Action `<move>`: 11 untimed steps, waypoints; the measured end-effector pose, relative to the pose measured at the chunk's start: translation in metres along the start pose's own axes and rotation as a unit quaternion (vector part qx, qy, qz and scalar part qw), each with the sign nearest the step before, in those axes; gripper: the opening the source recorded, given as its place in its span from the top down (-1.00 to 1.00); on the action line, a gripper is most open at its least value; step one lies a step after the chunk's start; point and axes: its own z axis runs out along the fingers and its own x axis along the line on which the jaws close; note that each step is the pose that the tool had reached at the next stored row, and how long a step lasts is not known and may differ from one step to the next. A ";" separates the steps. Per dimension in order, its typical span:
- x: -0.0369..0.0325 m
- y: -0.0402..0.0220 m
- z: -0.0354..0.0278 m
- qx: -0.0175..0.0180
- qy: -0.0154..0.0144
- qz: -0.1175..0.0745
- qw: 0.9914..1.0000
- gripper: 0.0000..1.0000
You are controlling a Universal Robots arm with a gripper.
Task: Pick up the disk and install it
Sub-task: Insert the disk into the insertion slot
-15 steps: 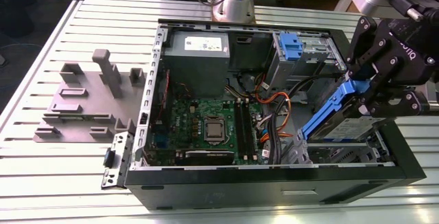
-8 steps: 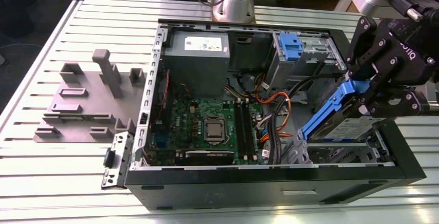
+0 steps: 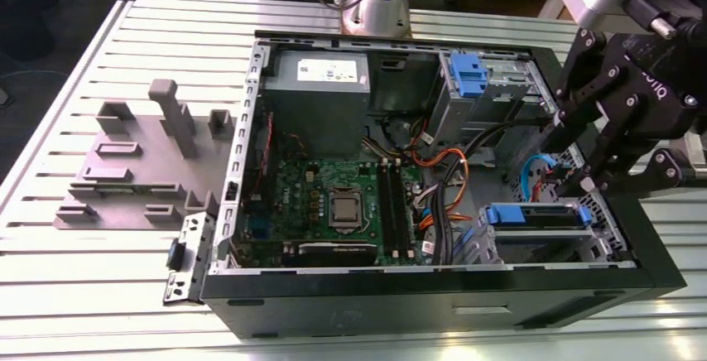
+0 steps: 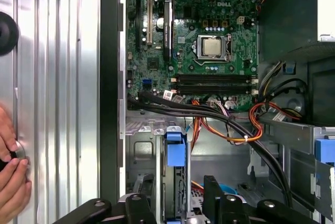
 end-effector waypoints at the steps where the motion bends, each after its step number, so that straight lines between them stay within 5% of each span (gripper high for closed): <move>1: 0.0001 0.0000 0.0016 0.000 0.000 0.000 1.000 0.00; 8: 0.0006 -0.0001 0.0142 0.000 0.000 0.000 1.000 0.03; 11: 0.0008 -0.0002 0.0194 0.000 0.000 0.000 1.000 0.28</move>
